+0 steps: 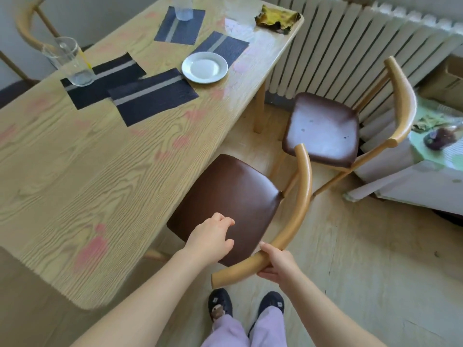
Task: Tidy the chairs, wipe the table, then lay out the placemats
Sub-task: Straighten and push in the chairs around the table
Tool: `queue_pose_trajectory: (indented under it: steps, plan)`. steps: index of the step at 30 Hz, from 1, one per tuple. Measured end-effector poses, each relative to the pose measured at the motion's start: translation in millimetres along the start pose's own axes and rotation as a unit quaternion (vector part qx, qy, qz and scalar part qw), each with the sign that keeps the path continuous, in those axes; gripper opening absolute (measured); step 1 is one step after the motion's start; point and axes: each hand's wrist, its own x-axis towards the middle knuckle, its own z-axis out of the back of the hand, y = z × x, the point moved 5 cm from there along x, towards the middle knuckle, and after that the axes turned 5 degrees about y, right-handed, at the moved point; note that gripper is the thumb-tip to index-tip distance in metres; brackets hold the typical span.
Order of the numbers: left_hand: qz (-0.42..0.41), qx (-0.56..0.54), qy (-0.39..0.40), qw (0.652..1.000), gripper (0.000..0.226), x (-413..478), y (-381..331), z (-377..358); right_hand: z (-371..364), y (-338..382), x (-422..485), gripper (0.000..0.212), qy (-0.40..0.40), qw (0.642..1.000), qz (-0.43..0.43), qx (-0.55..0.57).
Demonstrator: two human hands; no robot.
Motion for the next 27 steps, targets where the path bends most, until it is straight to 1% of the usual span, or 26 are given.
queue_pose_trajectory:
  steps: [4, 8, 9, 12, 14, 20, 27]
  plan:
    - [0.003, -0.004, 0.007, 1.0, 0.046, 0, 7, -3, 14, -7, 12, 0.046, -0.014, 0.999, -0.032, -0.024]
    - [0.007, -0.005, 0.011, 1.0, 0.047, 5, 10, -6, 26, -10, 19, 0.05, -0.039, 0.999, -0.021, -0.014]
    - [0.006, -0.006, 0.011, 1.0, 0.047, 7, 9, -7, 28, -8, 20, 0.056, -0.051, 0.999, -0.004, -0.017]
    - [0.006, -0.005, 0.011, 1.0, 0.047, 10, 6, -8, 32, 3, 22, 0.091, -0.09, 0.994, 0.053, -0.037]
    - [0.006, -0.006, 0.005, 1.0, 0.047, 13, 5, -8, 34, 8, 22, 0.102, -0.09, 0.993, 0.057, -0.049]
    - [0.007, -0.005, -0.001, 1.0, 0.047, 14, 3, -7, 31, 12, 23, 0.096, -0.074, 0.993, 0.047, -0.082]
    - [0.015, -0.014, -0.01, 1.0, 0.051, 9, 7, -10, 0, 13, 24, 0.096, -0.049, 0.992, 0.055, -0.102]
